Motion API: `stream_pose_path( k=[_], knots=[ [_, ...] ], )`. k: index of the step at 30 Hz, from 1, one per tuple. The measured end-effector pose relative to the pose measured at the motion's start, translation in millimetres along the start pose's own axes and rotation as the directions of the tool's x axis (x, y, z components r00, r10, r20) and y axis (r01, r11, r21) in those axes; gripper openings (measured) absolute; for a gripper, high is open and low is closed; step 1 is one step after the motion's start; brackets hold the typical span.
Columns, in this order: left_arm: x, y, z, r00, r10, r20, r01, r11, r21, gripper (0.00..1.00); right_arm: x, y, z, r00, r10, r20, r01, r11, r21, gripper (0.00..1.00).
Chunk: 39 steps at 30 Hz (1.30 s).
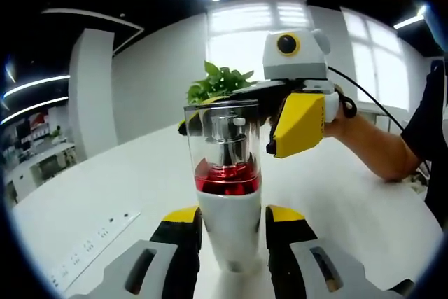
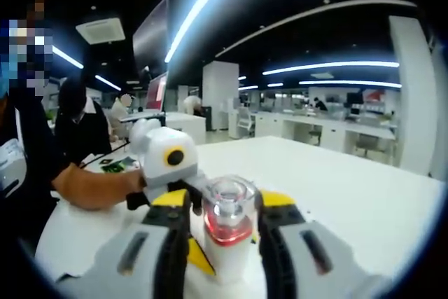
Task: Arrange the skincare products in the storage area until every visible bottle or jar stands upright without overlapping.
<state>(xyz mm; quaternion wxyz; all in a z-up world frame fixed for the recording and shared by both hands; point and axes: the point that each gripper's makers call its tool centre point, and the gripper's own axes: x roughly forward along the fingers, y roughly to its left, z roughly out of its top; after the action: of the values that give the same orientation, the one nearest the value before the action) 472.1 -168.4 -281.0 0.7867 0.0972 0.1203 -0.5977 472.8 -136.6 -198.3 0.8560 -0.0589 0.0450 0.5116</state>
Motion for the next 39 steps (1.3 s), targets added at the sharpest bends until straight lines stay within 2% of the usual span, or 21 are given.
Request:
stream_pose_path(
  k=[12, 29, 33, 39],
  knots=[
    [-0.9, 2.5, 4.4, 1.0, 0.022, 0.019, -0.022, 1.0, 0.004, 0.51, -2.9, -2.5, 8.5, 1.0, -0.015, 0.026, 0.015, 1.0, -0.002, 0.42],
    [-2.3, 2.0, 7.2, 0.999, 0.026, 0.028, -0.026, 1.0, 0.01, 0.53, -7.7, -3.6, 19.9, 0.998, -0.024, 0.064, 0.024, 1.0, 0.0, 0.42],
    [-1.9, 3.9, 8.3, 0.999, 0.04, 0.032, -0.04, 0.999, -0.001, 0.65, -10.1, -3.7, 23.4, 0.997, -0.024, 0.077, 0.024, 1.0, 0.004, 0.42],
    [-1.8, 3.8, 8.3, 0.999, 0.046, 0.029, -0.046, 0.999, 0.005, 0.68, -14.8, -3.0, 32.4, 0.994, -0.025, 0.104, 0.025, 1.0, 0.005, 0.44]
  ],
)
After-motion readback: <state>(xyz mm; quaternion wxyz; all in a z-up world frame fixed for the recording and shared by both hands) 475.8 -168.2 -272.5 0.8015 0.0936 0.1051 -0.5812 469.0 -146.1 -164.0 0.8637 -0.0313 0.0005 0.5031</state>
